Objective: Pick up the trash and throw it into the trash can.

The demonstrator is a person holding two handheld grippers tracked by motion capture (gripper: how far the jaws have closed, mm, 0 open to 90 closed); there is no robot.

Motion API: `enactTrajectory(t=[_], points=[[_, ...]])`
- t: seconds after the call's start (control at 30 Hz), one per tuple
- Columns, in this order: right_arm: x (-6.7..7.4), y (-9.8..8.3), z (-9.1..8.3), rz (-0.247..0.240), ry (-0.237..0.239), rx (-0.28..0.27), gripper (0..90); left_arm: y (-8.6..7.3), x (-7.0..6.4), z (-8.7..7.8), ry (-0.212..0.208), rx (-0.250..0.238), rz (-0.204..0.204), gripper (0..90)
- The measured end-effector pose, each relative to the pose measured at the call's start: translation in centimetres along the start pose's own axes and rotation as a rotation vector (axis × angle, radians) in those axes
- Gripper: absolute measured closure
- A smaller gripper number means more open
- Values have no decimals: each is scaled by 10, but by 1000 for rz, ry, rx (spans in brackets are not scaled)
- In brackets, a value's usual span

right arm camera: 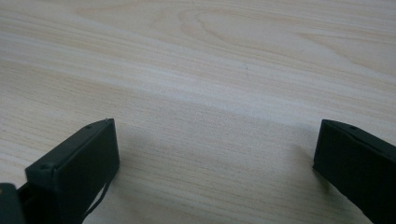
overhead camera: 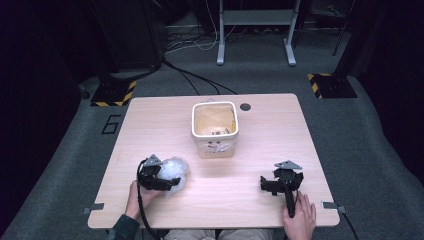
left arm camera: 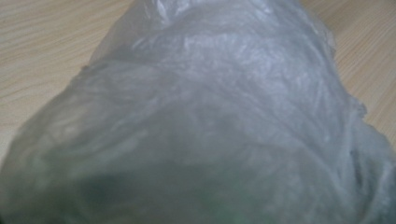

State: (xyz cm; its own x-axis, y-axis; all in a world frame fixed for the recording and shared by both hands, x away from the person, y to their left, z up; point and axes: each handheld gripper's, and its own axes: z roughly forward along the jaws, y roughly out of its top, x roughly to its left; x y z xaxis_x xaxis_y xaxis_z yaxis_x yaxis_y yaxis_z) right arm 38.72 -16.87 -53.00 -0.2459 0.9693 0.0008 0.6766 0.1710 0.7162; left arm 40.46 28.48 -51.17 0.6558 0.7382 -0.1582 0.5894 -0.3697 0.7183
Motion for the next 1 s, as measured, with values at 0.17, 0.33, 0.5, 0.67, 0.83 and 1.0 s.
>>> enactTrajectory(t=[0.17,0.33,0.5,0.67,0.83,1.0], points=[[0,0,0,0,0,0,0,-1,-1,-2,6,-15,11,261],[0,0,0,0,0,0,0,0,-1,-4,15,-22,5,275],[0,0,0,0,0,0,0,1,-1,-6,25,-26,2,280],[0,0,0,0,0,0,0,2,-1,-8,32,-31,5,281],[0,0,0,0,0,0,0,4,0,-12,37,-44,-1,283],[0,0,0,0,0,0,0,7,0,-16,32,-58,-2,284]])
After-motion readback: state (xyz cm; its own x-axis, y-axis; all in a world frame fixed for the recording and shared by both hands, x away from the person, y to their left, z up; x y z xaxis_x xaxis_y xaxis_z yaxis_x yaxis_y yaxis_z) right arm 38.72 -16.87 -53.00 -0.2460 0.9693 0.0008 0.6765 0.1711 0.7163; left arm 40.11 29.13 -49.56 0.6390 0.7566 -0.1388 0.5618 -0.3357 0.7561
